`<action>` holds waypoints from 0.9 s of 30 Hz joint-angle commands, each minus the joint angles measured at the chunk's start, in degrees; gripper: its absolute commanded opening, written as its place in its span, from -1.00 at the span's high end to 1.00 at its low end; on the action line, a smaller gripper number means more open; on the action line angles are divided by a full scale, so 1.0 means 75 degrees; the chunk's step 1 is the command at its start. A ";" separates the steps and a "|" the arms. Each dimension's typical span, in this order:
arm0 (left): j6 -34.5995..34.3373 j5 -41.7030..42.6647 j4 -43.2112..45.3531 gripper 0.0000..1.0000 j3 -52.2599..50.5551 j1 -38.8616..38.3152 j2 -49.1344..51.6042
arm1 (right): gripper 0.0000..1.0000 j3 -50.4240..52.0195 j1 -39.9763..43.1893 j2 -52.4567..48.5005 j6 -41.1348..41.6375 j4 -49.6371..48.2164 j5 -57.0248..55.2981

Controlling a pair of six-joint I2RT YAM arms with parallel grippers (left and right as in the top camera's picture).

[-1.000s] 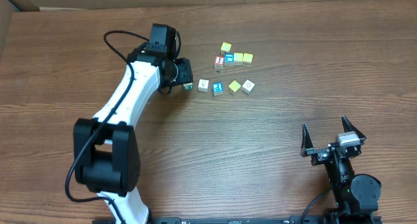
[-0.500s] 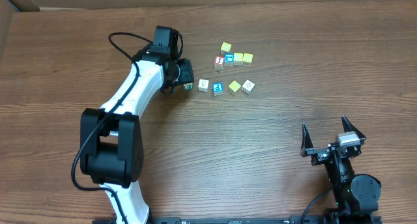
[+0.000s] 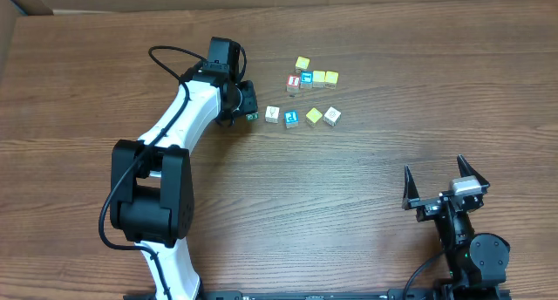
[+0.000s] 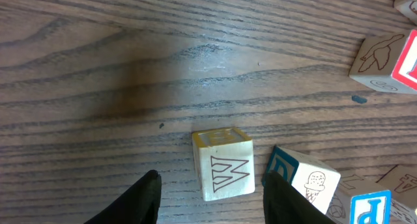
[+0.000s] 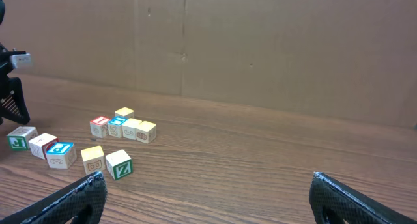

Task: Flip 5 blocks
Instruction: 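Lower the left gripper around the white M block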

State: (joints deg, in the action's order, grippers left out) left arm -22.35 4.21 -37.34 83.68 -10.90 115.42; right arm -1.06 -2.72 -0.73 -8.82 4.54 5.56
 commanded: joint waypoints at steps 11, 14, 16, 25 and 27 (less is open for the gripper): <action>0.0006 -0.0248 0.0679 0.06 -0.0297 -0.0192 0.0187 | -1.00 0.0082 -0.0029 0.0076 -0.0006 -0.0035 0.0006; 0.0009 -0.0323 0.0664 0.03 -0.0382 -0.0286 0.0213 | -1.00 0.0082 -0.0029 0.0076 -0.0006 -0.0038 0.0006; 0.0009 -0.0516 0.0685 0.03 -0.0449 -0.0347 0.0213 | -1.00 0.0082 -0.0029 0.0076 -0.0006 -0.0035 0.0006; 0.0003 -0.0935 0.0892 0.11 -0.0659 -0.0469 0.0213 | -1.00 0.0082 -0.0029 0.0076 -0.0006 -0.0035 0.0006; 0.0003 -0.1067 0.1014 0.10 -0.0793 -0.0490 0.0219 | -1.00 0.0082 -0.0029 0.0076 -0.0006 -0.0035 0.0006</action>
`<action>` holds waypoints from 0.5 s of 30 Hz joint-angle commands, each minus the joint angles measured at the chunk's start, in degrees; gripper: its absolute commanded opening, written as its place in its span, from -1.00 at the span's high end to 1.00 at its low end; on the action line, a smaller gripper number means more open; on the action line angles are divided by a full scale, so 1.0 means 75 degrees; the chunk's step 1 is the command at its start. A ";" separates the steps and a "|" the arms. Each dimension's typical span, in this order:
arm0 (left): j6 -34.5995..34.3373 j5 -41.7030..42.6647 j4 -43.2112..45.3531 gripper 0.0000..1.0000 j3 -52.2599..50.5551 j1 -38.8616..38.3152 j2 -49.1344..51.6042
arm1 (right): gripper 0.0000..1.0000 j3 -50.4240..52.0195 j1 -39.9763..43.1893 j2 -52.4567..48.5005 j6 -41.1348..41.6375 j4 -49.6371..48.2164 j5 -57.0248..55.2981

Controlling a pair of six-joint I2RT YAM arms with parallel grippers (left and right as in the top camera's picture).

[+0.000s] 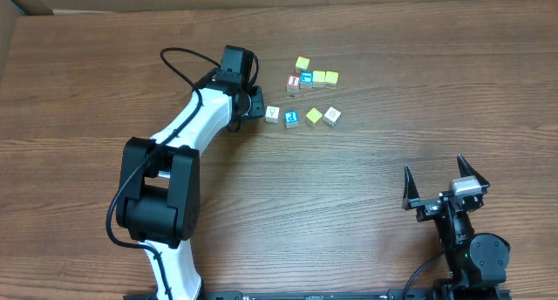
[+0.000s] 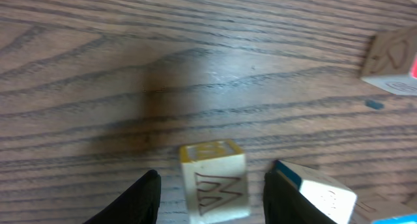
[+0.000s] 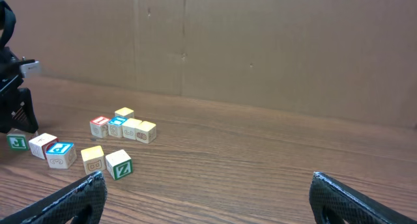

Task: Flip 5 blocks
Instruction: 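Lower the left gripper around the white M block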

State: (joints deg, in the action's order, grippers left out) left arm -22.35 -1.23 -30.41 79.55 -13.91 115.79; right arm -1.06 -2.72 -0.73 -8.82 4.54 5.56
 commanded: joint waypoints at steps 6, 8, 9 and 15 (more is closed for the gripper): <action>0.0003 -0.0425 0.0449 0.15 -0.0391 -0.0093 0.0169 | -1.00 0.0082 -0.0029 0.0076 -0.0006 -0.0038 0.0006; 0.0003 -0.0425 0.0472 0.20 -0.0391 -0.0093 0.0169 | -1.00 0.0082 -0.0029 0.0076 -0.0006 -0.0035 0.0006; 0.0003 -0.0425 0.0469 0.22 -0.0391 -0.0093 0.0169 | -1.00 0.0082 -0.0029 0.0076 -0.0006 -0.0035 0.0006; 0.0073 -0.0423 0.0379 0.31 -0.0268 -0.0087 0.0146 | -1.00 0.0082 -0.0029 0.0076 -0.0006 -0.0038 0.0006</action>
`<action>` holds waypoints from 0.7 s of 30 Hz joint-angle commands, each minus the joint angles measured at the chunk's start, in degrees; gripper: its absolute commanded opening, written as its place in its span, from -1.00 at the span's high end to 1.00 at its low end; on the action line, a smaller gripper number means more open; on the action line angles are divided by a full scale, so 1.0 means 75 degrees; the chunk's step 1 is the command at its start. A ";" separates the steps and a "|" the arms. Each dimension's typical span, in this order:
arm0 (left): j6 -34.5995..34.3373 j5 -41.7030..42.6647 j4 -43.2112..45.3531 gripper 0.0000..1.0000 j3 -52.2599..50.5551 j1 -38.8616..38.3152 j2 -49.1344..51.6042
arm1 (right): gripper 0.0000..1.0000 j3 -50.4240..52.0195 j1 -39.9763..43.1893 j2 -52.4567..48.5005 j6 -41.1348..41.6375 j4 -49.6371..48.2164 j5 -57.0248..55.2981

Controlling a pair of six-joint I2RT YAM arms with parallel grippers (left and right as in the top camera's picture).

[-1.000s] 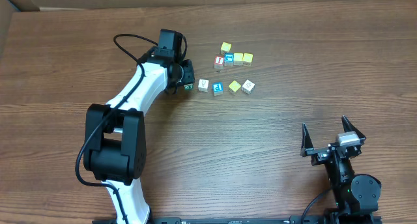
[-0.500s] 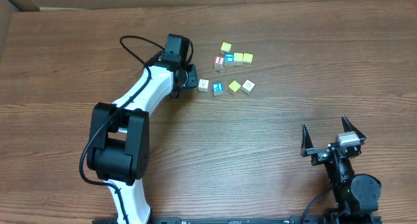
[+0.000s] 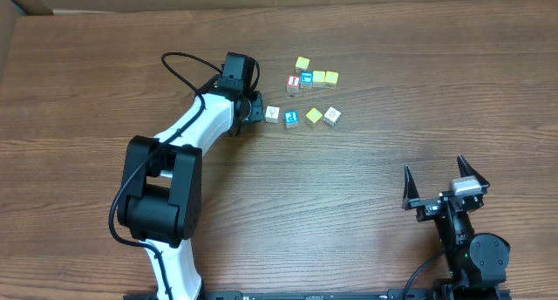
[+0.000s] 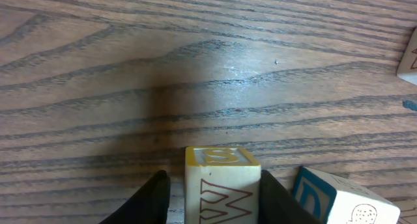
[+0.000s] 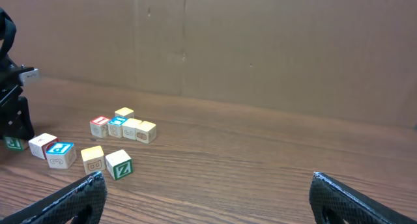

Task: Flip 5 blocks
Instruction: 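Lower the left gripper around the white M block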

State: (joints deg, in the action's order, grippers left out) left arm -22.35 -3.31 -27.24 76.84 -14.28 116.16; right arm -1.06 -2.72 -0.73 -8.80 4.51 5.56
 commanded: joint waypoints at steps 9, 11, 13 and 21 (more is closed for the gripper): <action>0.0423 -0.0146 -0.0364 0.38 0.0399 -0.0041 0.0090 | -1.00 0.0082 -0.0029 0.0076 -0.0009 -0.0035 0.0006; 0.0691 -0.0146 -0.0367 0.21 0.0405 -0.0038 0.0090 | -1.00 0.0082 -0.0029 0.0076 -0.0009 -0.0032 0.0006; 0.0924 -0.0082 -0.0411 0.15 0.0446 -0.0032 0.0090 | -1.00 0.0082 -0.0029 0.0076 -0.0009 -0.0035 0.0006; 0.1122 0.0487 -0.1804 0.11 0.1673 0.0323 0.0090 | -1.00 0.0082 -0.0029 0.0076 -0.0009 -0.0035 0.0006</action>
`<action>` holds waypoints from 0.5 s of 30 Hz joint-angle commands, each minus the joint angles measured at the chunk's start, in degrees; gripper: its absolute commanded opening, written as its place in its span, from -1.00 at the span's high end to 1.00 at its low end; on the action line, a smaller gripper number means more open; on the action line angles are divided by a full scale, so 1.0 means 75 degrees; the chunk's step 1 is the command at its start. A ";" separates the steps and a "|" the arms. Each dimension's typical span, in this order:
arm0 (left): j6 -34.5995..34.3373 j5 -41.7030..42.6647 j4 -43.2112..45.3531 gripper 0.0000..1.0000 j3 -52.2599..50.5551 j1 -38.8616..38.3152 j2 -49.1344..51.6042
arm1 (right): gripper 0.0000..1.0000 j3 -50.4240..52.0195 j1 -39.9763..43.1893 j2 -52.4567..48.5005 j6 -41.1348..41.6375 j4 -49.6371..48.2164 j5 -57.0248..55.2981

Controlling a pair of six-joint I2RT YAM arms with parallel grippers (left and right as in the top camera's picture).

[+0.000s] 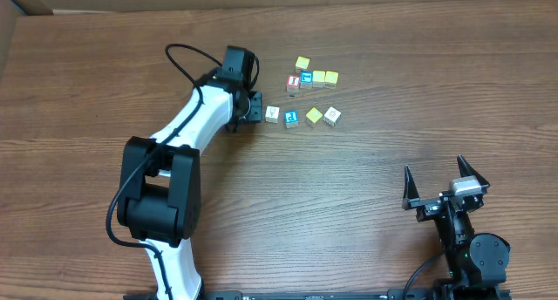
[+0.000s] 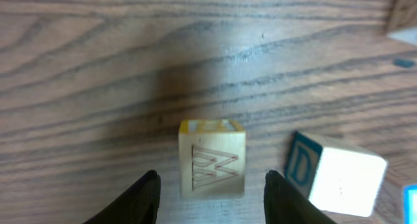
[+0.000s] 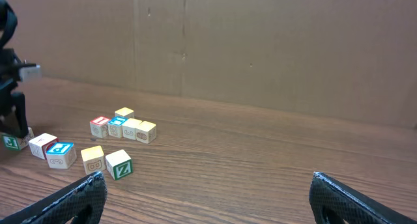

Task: Flip 5 blocks
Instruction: 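Lower the left gripper around the white M block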

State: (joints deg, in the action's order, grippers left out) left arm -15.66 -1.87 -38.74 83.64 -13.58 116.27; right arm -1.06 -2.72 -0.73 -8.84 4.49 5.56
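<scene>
A wooden block with a red-outlined W (image 2: pixel 212 160) and a yellow upper face lies on the table between my left gripper's (image 2: pixel 212 178) fingers (image 2: pixel 144 199), with a gap on each side. That gripper (image 1: pixel 248 108) is open, at the left end of the lower row of blocks. A blue D block (image 2: pixel 333 176) lies just to the right. The row continues with a white block (image 1: pixel 273 113), a blue one (image 1: pixel 291 118), a yellow one (image 1: pixel 314 115) and a white one (image 1: pixel 332 116). My right gripper (image 1: pixel 445 185) stands open near the front right, holding nothing.
A second cluster of blocks (image 1: pixel 312 77) lies behind the row, with a lone yellow block (image 1: pixel 302 64) at the back. The right wrist view shows both groups (image 3: pixel 124 127) far off to its left and a brown cardboard wall (image 3: pixel 260 48) behind the table.
My left fingers stood close against both sides of the W block; now they stand wider apart with gaps beside it. The block sits a little farther from the camera. The right arm has not moved.
My left gripper was open just short of the W block at the row's left end. It then stood nearer, with the block between its fingers, then narrowed onto it. Now it is open again around the block. The right gripper stayed open and still.
</scene>
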 commanded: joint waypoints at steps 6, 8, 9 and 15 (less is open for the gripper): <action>0.0262 0.0469 -0.1361 0.18 0.2025 0.0568 0.0085 | -1.00 0.0082 -0.0029 0.0076 -0.0003 -0.0029 0.0006; 0.0259 0.0501 -0.1609 0.30 0.2154 0.0589 0.0085 | -1.00 0.0082 -0.0029 0.0076 -0.0003 -0.0029 0.0006; 0.0259 0.0542 -0.1693 0.37 0.2159 0.0589 0.0085 | -1.00 0.0082 -0.0029 0.0076 -0.0003 -0.0032 0.0006; 0.0323 0.0618 -0.1955 0.24 0.2171 0.0551 0.0411 | -1.00 0.0082 -0.0029 0.0076 -0.0003 -0.0032 0.0006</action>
State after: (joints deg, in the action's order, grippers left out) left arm -14.35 1.56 -53.12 99.07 -9.04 116.86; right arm -1.06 -2.72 -0.73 -8.82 4.51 5.58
